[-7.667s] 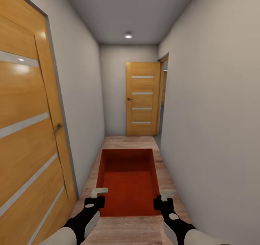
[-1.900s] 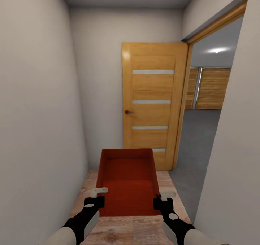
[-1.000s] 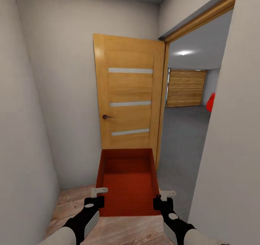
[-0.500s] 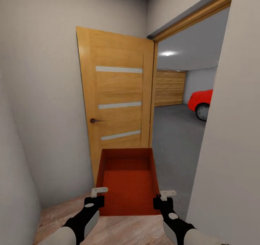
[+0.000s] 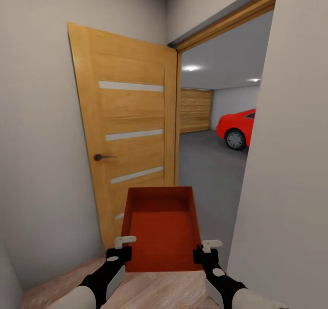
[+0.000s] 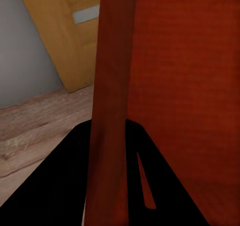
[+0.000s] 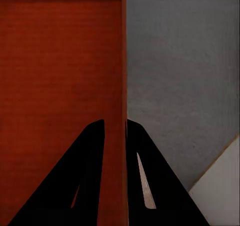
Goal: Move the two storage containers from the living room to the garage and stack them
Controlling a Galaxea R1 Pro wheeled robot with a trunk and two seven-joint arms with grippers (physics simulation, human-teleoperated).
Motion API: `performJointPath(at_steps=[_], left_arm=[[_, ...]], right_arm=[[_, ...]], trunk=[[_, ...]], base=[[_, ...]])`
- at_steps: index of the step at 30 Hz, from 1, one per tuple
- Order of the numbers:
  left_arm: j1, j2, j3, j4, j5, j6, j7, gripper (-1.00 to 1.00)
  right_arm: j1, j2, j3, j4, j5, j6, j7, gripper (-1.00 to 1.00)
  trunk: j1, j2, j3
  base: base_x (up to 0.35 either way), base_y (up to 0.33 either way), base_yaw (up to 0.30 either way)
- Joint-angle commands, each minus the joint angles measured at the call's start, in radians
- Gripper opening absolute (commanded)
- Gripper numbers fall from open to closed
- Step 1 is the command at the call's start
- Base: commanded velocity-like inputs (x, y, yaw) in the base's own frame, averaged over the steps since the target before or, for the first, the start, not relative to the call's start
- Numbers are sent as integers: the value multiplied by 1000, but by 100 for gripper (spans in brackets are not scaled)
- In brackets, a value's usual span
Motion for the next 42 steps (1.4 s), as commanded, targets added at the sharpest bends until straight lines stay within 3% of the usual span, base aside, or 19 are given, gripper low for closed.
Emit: performJointPath(at_steps=[1, 8, 18, 28, 42], left_arm=[[-2, 8, 45, -6, -10, 4, 12, -100], [-2, 8, 44, -6, -10, 4, 12, -100], [-2, 8, 44, -5, -10, 4, 11, -100], [-2, 8, 45, -6, -10, 4, 12, -100], [-2, 8, 47, -6, -9, 4, 10, -100]], right_arm=[[-1, -5, -8, 11, -13, -4, 1, -100], [-1, -4, -8, 11, -13, -4, 1, -100], [-1, -4, -8, 11, -12, -4, 3, -100], [-1, -4, -8, 11, -13, -4, 3, -100], [-1, -4, -8, 11, -13, -5, 3, -100]], trunk=[[0, -1, -1], [0, -1, -1], [0, -1, -1], [0, -1, -1], [0, -1, -1]], base=[[6, 4, -286], [52, 1, -273], [292, 59, -83], [296, 183, -275], [146, 126, -285]])
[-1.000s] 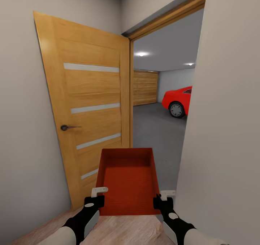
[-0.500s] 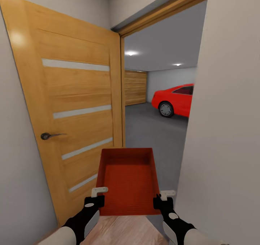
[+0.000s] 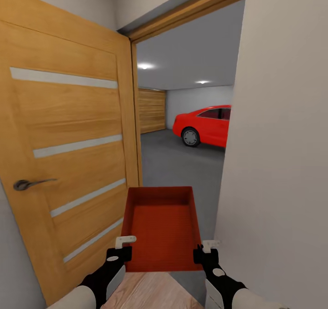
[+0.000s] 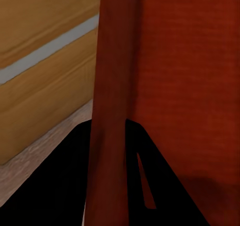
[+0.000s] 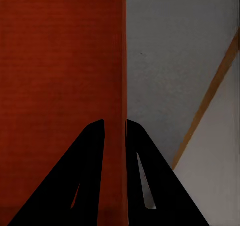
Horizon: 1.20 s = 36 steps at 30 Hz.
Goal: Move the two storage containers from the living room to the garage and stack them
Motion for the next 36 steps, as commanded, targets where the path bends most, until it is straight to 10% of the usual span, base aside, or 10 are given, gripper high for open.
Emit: performJointPath(at_steps=[1, 36], left_arm=[[-1, 8, 48, -6, -9, 5, 10, -100], [-1, 7, 48, -6, -9, 5, 10, -100]], right_arm=[[-1, -3, -7, 11, -12, -4, 1, -100], [-1, -3, -7, 11, -11, -4, 1, -100]], trunk=[[1, -1, -1], [1, -1, -1]], base=[[241, 235, -285], [224, 259, -186]])
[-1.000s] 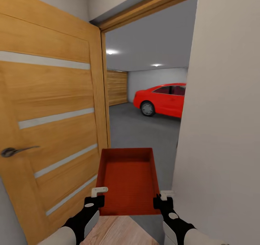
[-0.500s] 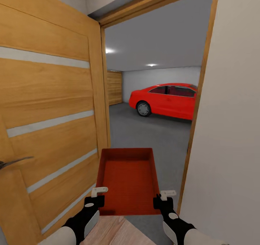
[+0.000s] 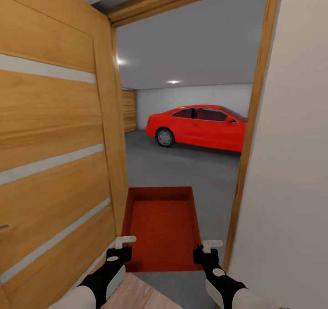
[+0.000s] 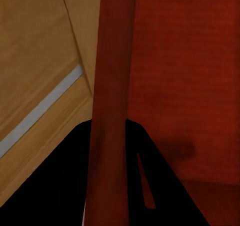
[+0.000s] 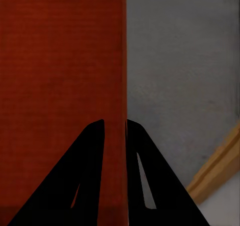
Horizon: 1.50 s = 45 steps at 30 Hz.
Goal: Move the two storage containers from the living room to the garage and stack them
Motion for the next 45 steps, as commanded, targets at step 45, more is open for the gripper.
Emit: performJointPath(at_steps=[45], left_arm=[[-2, 7, 42, -6, -7, 4, 11, -100]], right_arm=[[-1, -3, -5, 11, -13, -6, 1, -100]], trunk=[[1, -1, -1]], base=[[224, 259, -209]])
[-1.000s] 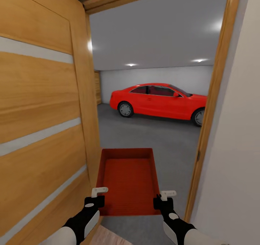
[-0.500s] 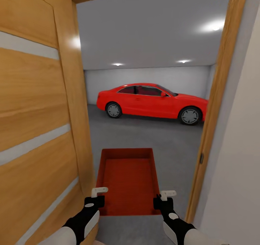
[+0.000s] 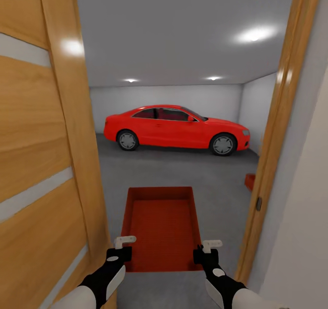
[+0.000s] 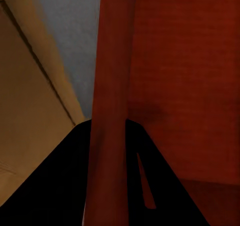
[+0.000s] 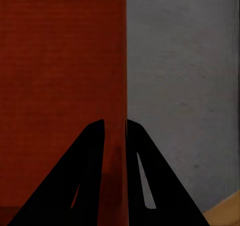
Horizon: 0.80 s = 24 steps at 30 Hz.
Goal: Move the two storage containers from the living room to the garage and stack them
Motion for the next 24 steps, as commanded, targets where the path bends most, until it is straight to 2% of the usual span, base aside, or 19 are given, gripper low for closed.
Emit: performJointPath(at_steps=[1, 10, 16, 24], left_arm=[[-2, 6, 46, -6, -10, 4, 11, -100], [-2, 6, 45, -7, -10, 4, 11, -100], [-2, 6, 45, -7, -10, 4, 11, -100], [-2, 7, 45, -5, -10, 4, 11, -100]], right_arm=[[-1, -3, -6, 10, -12, -4, 1, -100], [-1, -3, -6, 10, -12, -4, 1, -100], [-1, -3, -6, 10, -12, -3, 1, -100], [-1, -3, -6, 10, -12, -3, 0, -100]], trunk=[[1, -1, -1], [1, -1, -1], [1, -1, -1], [1, -1, -1]], base=[[214, 161, -247], [68, 33, -242], [21, 0, -32], [274, 0, -1]])
